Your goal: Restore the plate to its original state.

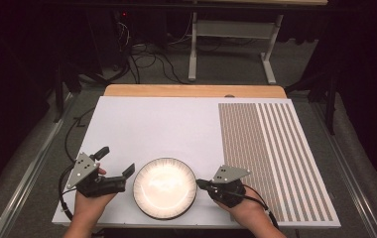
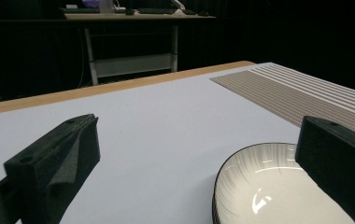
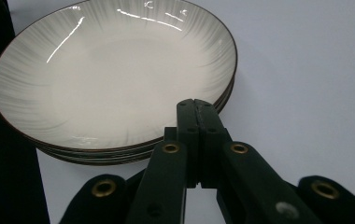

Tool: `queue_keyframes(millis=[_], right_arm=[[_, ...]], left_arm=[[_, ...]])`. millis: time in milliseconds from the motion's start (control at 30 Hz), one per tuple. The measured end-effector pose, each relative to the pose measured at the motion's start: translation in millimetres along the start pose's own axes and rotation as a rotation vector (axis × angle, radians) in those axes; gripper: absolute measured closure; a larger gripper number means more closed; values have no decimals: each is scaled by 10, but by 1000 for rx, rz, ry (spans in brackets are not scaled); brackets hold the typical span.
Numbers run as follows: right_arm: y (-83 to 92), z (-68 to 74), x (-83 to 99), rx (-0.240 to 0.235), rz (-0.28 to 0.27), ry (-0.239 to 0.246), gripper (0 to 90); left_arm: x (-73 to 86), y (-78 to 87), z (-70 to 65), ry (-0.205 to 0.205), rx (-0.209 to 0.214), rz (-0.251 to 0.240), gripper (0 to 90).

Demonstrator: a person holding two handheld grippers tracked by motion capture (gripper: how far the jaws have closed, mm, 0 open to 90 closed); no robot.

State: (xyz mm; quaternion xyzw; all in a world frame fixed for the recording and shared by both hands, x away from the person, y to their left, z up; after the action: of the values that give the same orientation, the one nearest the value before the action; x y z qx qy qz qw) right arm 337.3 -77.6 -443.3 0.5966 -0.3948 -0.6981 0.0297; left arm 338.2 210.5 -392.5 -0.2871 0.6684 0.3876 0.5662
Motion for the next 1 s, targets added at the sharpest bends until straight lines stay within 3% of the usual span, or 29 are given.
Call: queue_keyframes(millis=[600, 1000], right_arm=[[561, -412, -20, 104, -119, -74, 782], [831, -636, 78, 191, -174, -98, 539]], left_arm=[[25, -16, -6, 1, 5, 12, 5], [38, -29, -14, -2, 8, 19, 5]])
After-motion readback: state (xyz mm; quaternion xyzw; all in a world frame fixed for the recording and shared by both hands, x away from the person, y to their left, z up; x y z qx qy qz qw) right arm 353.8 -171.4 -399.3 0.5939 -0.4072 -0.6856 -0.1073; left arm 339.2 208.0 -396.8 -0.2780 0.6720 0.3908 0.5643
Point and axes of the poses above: each handheld gripper's, and its own axes: y roughly backward along the jaws, x roughly out of its underside, z roughly to its left, the point moved 7 cm from there along -y, roughly forward along the jaws, and after that the axes turned 2 degrees about x, right-handed, at the moved point
